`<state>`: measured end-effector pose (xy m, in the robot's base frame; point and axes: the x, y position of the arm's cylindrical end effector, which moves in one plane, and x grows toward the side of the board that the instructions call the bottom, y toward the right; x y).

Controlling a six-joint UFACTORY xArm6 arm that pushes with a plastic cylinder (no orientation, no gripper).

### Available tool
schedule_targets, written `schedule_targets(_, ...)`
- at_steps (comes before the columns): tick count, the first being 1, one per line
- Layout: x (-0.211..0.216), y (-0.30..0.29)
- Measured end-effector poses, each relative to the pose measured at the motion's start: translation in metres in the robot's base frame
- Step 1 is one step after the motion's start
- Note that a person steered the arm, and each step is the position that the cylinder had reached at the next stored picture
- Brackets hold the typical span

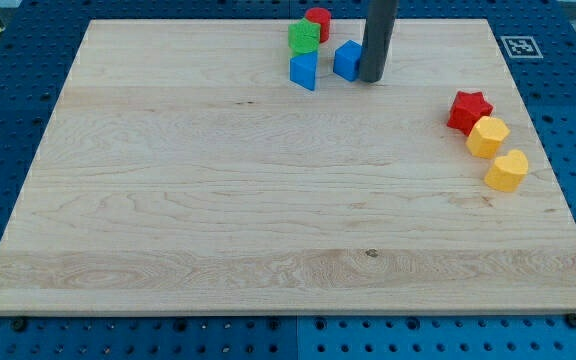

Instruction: Move the blue cube to the right of the green circle

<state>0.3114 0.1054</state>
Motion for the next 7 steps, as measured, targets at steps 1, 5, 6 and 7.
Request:
schedule_targets(1,0.0,0.0)
schedule_targets(5,-0.016,-0.006)
schedule_targets(6,-0.014,0.037)
schedule_targets(7,-0.014,0.102)
